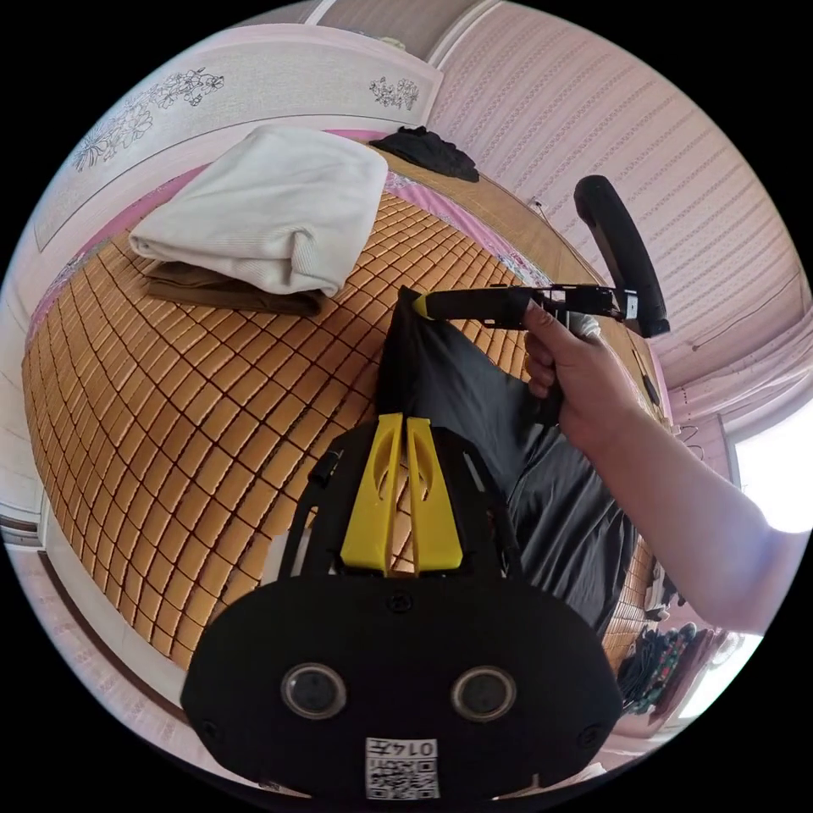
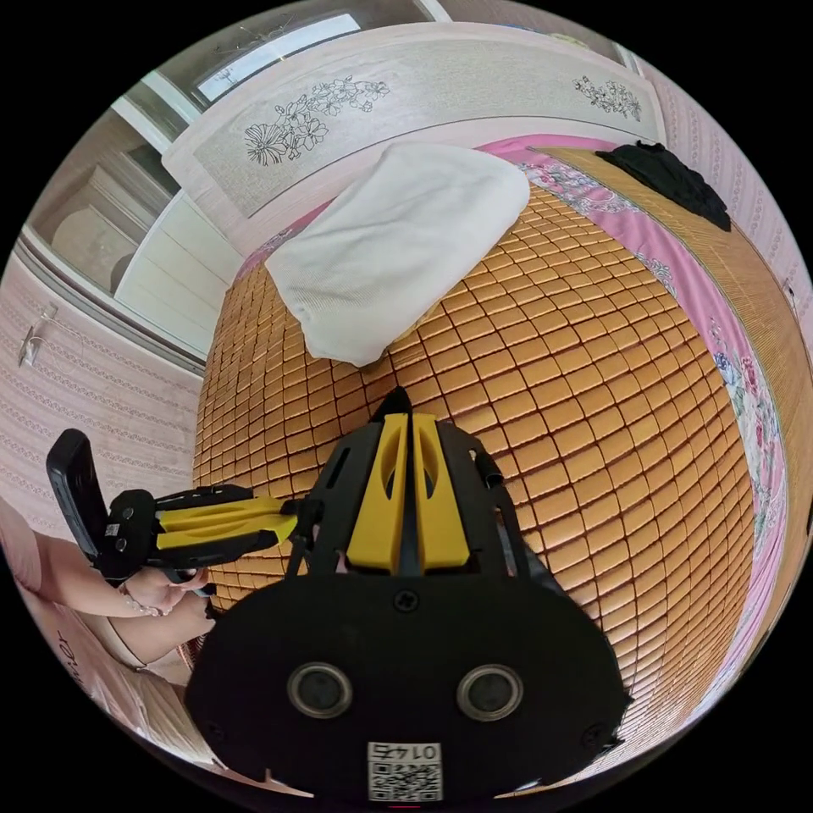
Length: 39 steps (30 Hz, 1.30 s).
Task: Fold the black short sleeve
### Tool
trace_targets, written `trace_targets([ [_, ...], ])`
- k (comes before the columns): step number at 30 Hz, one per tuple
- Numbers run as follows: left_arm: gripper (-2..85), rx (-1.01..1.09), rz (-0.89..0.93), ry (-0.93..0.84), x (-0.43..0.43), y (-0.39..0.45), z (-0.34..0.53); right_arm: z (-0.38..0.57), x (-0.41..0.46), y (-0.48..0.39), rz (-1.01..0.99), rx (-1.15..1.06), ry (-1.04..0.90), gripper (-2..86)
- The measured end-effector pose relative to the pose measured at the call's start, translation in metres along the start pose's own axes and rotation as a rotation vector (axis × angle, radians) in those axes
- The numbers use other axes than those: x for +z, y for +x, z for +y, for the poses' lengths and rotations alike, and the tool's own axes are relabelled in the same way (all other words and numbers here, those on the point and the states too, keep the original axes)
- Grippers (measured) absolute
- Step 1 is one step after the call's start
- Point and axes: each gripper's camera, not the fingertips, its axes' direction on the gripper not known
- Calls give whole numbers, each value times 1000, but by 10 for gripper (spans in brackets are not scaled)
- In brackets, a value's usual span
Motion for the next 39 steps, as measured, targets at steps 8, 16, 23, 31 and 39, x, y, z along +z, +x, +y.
trace_targets([
  [8, -9, -118, -37, -32, 34, -24, 14, -13, 47, -26, 40, -67, -145, -1],
  [16, 35, -136, -36, -63, 62, -31, 22, 23, 7, -25, 63, 4, -21, 119],
  [23, 42, -114, -138, -93, 73, -26, 24, 154, -89, -12, 27, 247, 276, 115],
  [31, 22, 69, -130, -41, 75, 54, 15, 431, -166, 36, 397, 865, 219, 93],
  [39, 27, 519, 141, -80, 144, 269, 56, 584, -183, 82, 362, 1227, 367, 89],
])
